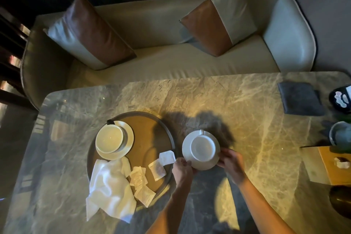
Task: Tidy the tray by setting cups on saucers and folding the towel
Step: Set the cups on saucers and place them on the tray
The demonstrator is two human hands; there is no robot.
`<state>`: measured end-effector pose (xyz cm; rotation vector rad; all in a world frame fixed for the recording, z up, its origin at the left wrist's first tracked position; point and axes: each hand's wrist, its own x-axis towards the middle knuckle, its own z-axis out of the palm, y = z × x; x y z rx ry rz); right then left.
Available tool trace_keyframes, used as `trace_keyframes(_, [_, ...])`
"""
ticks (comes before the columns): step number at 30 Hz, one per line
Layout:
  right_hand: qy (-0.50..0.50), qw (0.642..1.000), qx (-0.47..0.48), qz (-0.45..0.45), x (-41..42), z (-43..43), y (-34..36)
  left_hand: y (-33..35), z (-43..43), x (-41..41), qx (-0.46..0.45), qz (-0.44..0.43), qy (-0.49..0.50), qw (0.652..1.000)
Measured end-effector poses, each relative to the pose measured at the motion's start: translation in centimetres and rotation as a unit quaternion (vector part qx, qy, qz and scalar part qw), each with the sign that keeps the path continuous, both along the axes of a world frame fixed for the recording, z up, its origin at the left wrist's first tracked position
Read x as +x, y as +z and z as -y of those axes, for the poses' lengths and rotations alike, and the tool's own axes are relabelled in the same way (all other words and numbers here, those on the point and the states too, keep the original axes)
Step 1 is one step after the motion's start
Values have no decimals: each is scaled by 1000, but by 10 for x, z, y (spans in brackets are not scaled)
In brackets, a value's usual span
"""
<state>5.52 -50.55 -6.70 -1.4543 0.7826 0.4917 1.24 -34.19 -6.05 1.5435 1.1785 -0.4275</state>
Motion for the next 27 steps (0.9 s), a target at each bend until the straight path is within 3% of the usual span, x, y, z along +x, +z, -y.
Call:
trace_keyframes(8, [-6,999,-1,37,12,-32,23,13,-31,2,7,59,31,998])
trace_keyframes(12, [13,998,-1,58,24,-78,30,19,-73,5,63,53,64,995])
trace_keyframes(17, [27,999,-7,46,34,-141,25,17,-122,7,53,63,128,988])
trace_keyframes(27, [166,969,-162,82,27,-181,4,-8,-160,-2,80,42,152,984])
